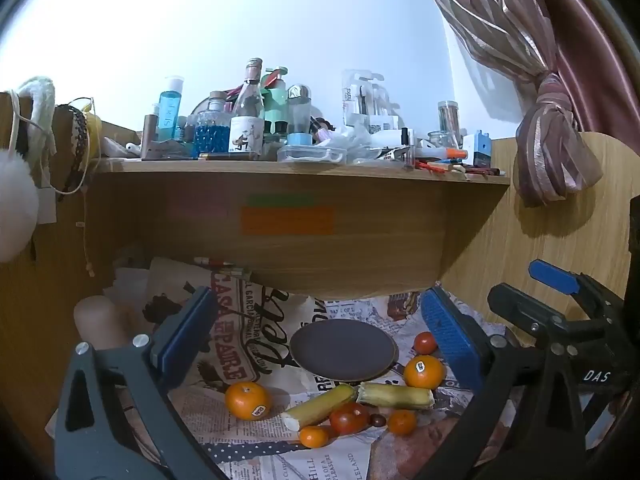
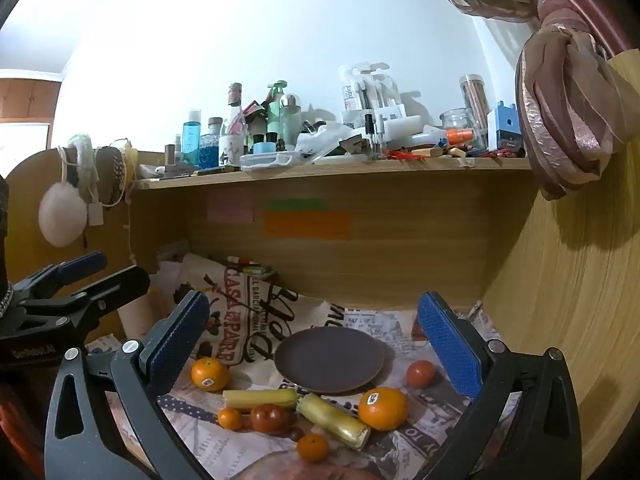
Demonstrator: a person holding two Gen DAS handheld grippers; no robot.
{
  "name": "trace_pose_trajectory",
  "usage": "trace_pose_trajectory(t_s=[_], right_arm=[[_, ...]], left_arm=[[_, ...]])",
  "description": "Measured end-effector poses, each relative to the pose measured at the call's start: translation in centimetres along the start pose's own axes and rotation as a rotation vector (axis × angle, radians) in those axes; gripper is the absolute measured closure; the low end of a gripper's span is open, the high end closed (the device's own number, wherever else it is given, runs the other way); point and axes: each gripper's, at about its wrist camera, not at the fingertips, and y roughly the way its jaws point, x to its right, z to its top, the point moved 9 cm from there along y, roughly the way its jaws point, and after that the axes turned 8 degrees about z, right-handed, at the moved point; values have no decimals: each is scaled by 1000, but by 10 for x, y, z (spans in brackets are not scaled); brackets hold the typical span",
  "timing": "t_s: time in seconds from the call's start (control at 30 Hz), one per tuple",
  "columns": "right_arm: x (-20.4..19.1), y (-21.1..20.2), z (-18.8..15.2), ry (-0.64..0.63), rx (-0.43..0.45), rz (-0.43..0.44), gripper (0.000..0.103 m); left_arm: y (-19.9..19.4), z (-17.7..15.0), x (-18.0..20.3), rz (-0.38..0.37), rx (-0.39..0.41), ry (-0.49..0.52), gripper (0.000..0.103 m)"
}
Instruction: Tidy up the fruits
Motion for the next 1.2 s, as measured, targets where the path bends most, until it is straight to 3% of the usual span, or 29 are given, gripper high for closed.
trace_pose_trajectory(t_s=[0.27, 1.2], right_arm=[[0, -2, -1, -2, 7, -7, 0], [3, -5, 1, 8, 2, -10, 0]], left_arm=[[8, -2, -6, -27, -26, -11, 0], [11, -5, -2, -2, -20, -4, 0]])
